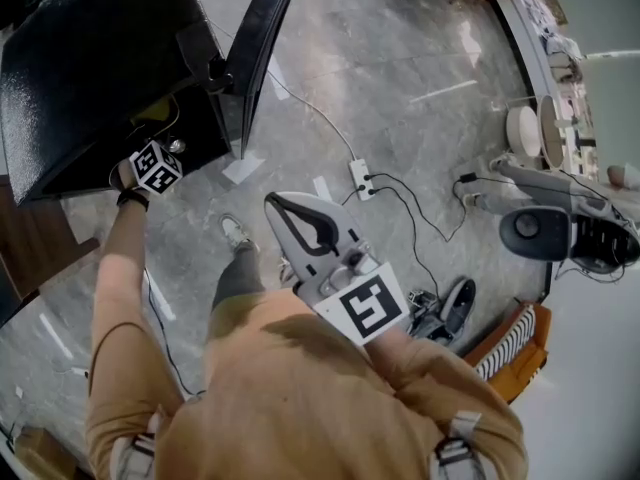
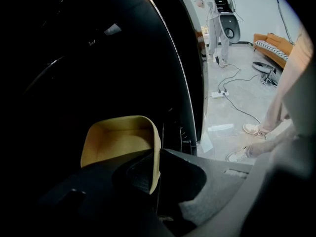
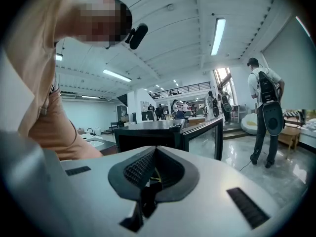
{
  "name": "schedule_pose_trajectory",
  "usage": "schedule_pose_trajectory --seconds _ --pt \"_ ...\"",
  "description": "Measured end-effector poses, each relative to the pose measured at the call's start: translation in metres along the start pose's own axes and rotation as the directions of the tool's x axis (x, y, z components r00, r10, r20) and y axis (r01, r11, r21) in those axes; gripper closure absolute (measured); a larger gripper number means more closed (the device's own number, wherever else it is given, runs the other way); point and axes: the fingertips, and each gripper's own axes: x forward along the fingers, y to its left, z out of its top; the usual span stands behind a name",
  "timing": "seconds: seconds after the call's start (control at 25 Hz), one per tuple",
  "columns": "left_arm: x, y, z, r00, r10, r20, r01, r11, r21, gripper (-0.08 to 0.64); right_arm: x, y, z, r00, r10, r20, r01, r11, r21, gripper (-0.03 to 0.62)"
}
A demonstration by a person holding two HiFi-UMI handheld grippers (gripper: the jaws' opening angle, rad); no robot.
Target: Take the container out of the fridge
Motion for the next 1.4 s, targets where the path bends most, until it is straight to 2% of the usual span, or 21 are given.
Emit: schedule_pose_trajectory --seconds 0.24,0.56,0.8,0.96,1.16,1.4 --pt "-0.016 -0.02 -0.014 1.0 0.01 0.026 -0.009 0.999 -0.033 0.538 -0.009 0.026 -0.01 0.999 0.024 0.027 -0.024 1.0 -0.011 0.592" --pt "-0.039 -0.04 -0.006 0.999 0.023 0.043 -0.019 0.996 -0.084 0.538 -0.03 0.034 -0.004 0.996 0.057 0.066 -0.055 0.998 -0.028 0.592" --pt "-0.081 -0.043 0.027 0.999 0.02 0.05 -0.013 0.992 -0.123 0.538 -0.06 0.024 0.034 0.992 0.082 0.1 -0.079 0.996 -0.03 0.592" --pt "-0.09 -0.051 0.016 0.997 0.03 0.066 -0.02 0.988 -0.153 0.538 -0.059 0.038 0.028 0.988 0.101 0.112 -0.098 0.995 -0.037 0.592" --pt "-0.1 -0.066 0.016 0.994 0.029 0.104 -0.003 0.971 -0.238 0.538 -0.062 0.045 0.023 0.984 0.121 0.132 -0.116 0.992 -0.041 0.592" --pt "-0.126 -0.082 0.025 0.987 0.045 0.152 0.013 0.933 -0.359 0.538 -0.073 0.051 0.03 0.977 0.15 0.154 -0.144 0.988 -0.048 0.592"
